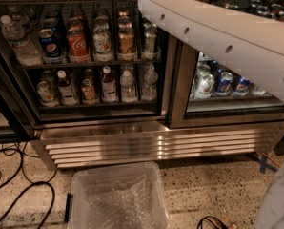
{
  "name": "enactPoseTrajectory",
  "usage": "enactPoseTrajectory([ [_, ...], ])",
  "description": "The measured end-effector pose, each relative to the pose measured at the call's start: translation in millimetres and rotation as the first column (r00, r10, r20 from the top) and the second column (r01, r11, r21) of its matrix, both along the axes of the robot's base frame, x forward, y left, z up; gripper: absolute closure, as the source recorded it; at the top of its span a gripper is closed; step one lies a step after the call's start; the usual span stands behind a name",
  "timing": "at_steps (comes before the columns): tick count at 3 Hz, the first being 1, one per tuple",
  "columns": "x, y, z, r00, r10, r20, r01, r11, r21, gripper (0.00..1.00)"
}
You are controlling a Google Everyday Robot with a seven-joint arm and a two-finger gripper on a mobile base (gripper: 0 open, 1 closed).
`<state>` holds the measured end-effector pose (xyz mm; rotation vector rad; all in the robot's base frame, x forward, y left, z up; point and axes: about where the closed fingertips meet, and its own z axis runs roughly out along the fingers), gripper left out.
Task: Pick pepsi can from top shelf of fridge
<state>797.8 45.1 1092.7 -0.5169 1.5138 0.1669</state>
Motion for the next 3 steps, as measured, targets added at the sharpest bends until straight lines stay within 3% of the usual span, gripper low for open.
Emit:
enactPoseTrajectory([
  [3,13,21,-27,0.9993,0.006,-0.038,-0.004,0.999,0.035,0.10],
])
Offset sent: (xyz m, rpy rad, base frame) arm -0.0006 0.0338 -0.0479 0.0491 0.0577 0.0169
